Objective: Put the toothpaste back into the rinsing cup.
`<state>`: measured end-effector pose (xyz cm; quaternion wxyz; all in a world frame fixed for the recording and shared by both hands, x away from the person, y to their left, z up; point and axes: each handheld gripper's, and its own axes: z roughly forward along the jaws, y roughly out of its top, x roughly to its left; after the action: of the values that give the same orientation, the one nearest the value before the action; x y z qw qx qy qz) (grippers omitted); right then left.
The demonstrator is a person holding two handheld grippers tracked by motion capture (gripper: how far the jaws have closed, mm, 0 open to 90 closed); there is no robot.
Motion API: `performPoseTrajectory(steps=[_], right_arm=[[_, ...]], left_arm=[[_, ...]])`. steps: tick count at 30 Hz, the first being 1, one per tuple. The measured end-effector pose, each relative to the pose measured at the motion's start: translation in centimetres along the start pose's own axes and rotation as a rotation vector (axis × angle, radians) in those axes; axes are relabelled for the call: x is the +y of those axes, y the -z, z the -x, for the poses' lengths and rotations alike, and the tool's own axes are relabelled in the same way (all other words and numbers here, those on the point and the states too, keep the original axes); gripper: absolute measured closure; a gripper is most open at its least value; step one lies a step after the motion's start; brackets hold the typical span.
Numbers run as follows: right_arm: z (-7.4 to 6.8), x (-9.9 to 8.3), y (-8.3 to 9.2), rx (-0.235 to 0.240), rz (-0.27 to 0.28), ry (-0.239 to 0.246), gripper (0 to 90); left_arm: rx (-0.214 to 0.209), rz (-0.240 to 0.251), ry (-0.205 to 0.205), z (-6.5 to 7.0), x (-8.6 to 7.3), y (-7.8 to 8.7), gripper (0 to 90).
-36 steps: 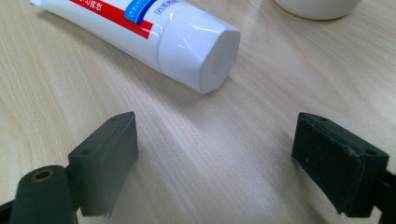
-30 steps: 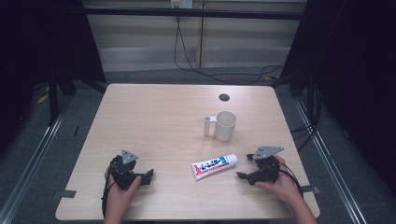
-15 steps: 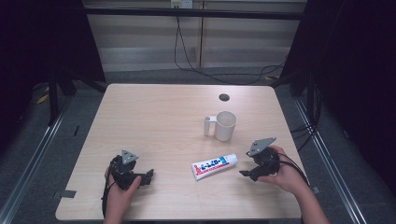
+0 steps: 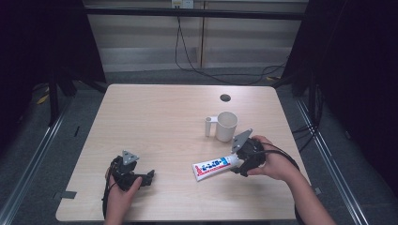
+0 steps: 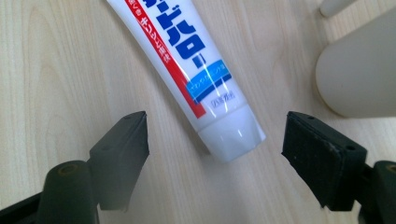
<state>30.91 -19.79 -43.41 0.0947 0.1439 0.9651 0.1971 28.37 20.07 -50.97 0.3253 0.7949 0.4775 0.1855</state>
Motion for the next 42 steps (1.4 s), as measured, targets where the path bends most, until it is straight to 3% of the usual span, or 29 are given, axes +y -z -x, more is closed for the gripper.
performPoseTrajectory(steps=[8,21,27,28,42], right_arm=[[-0.5,2.6,-1.0,0.016,-0.049,0.092,23.2],[-0.5,5.0,-3.3,0.053,-0.145,0.174,25.8],[-0.5,5.8,-3.9,0.072,-0.16,0.196,26.3],[-0.6,6.1,-4.2,0.07,-0.173,0.222,26.3],[-0.6,6.5,-5.9,0.111,-0.238,0.252,30.2]], left_arm=[[0.0,0.0,0.0,0.0,0.0,0.0,0.0],[0.001,-0.002,-0.002,0.0,0.0,0.0,0.0],[0.001,-0.001,-0.003,0.0,0.0,0.0,0.0],[0.0,0.0,0.0,0.0,0.0,0.0,0.0],[0.0,0.0,0.0,0.0,0.0,0.0,0.0]])
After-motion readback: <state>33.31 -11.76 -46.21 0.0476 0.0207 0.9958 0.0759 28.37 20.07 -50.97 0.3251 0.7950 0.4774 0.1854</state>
